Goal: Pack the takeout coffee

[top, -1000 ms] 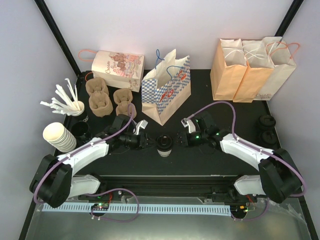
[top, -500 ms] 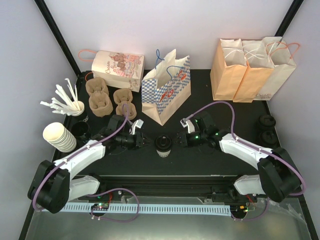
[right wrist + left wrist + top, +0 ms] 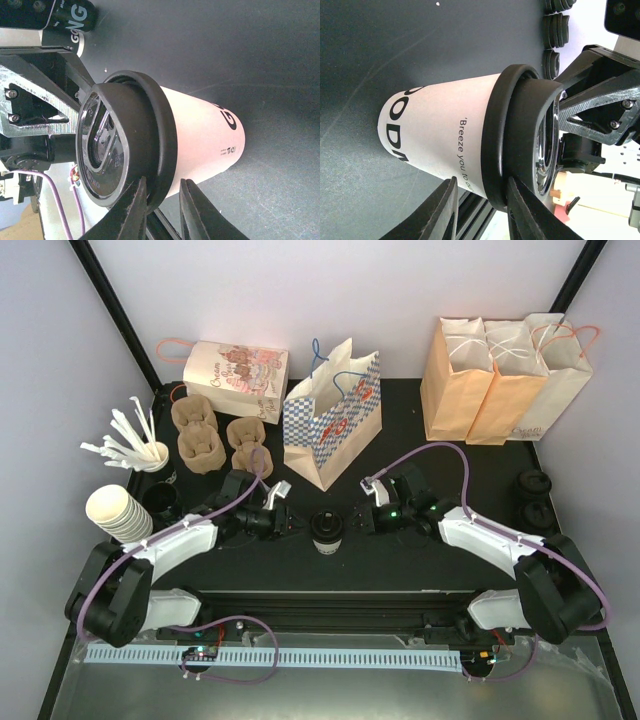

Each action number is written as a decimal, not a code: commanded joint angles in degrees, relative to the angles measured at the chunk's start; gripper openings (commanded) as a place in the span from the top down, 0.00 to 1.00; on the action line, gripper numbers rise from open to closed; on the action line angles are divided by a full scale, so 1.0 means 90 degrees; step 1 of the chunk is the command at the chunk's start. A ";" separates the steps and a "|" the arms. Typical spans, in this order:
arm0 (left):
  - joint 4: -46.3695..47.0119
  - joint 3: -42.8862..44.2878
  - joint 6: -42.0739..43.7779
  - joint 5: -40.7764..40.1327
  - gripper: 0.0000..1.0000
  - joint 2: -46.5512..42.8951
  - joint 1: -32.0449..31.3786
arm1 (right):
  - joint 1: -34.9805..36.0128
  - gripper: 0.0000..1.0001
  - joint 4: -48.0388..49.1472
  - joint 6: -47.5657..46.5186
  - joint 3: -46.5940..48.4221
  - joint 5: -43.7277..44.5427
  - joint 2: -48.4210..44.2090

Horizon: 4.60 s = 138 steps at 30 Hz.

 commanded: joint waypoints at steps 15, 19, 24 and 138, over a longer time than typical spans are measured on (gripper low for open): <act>-0.0005 -0.0422 0.0711 -0.0728 0.79 0.1192 -0.0133 | 0.0150 0.78 0.0424 -0.0143 -0.0906 0.0237 0.0668; 0.0258 -0.0540 0.0595 -0.0726 0.80 0.1513 -0.0297 | 0.0174 0.78 0.0452 -0.0159 -0.0919 0.0283 0.0765; 0.0577 -0.0658 0.0222 -0.0752 0.81 0.1489 -0.0629 | 0.0174 0.78 0.0071 -0.0338 -0.0528 0.0530 0.0728; -0.1685 0.0715 0.0892 -0.0693 0.69 0.0001 -0.0227 | 0.0009 0.70 -0.1167 -0.0771 0.1656 0.1229 0.1142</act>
